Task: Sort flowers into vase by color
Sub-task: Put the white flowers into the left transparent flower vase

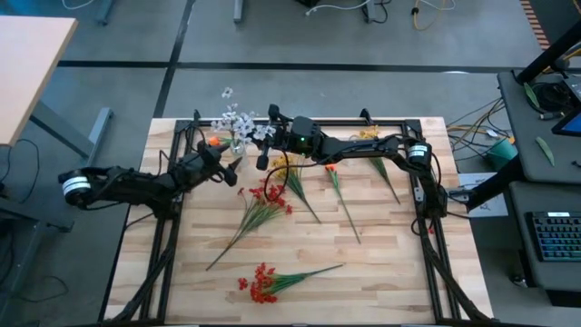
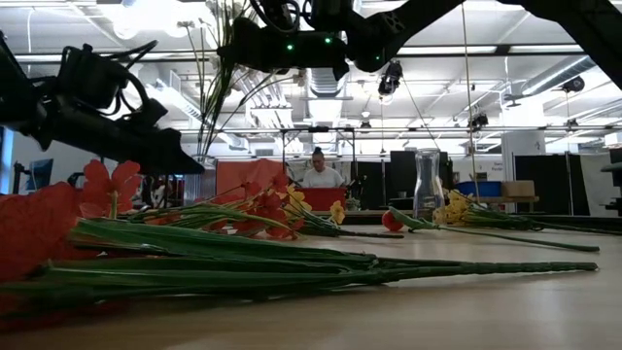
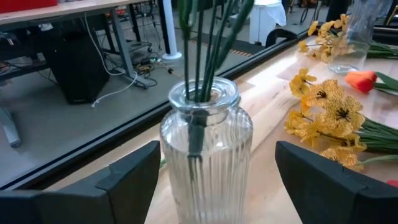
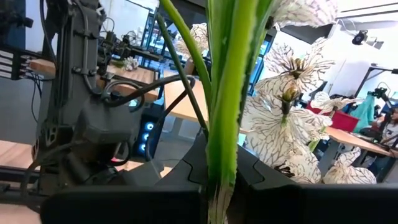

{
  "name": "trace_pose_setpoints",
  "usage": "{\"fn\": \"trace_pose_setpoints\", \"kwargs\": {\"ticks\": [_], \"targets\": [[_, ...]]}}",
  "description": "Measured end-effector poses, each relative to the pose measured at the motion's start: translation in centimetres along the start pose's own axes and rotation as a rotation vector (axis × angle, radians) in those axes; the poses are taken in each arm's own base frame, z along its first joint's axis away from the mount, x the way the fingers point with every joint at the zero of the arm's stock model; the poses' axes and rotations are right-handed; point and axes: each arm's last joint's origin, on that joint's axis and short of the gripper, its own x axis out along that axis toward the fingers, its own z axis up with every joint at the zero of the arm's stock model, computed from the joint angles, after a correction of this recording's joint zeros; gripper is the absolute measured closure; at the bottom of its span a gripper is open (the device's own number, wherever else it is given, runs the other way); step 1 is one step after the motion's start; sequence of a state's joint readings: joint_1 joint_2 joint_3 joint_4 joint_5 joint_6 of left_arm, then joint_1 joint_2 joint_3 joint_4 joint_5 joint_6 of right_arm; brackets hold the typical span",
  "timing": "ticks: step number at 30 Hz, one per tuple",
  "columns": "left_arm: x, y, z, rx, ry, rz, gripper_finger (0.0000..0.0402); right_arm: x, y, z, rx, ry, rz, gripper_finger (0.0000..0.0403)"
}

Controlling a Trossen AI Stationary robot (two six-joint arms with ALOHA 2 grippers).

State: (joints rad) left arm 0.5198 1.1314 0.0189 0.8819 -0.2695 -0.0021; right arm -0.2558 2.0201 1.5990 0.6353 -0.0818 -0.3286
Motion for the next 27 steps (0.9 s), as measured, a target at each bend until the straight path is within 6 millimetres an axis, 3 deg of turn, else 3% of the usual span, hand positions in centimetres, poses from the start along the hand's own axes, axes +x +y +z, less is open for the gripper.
{"fn": "trace_pose_setpoints", "kwargs": {"ticks": [14,27], "targets": [[1.1,-0.3,-1.1,-0.004,0.012,0.0,0.0104,0.0,0.0,0.0,-0.007,0.001,0.0,0.039],[1.6,-0.4,-1.8,-0.011,0.022,0.011,0.0176,0.0,0.0,0.0,-0.005,0.002,0.0,0.039]]}}
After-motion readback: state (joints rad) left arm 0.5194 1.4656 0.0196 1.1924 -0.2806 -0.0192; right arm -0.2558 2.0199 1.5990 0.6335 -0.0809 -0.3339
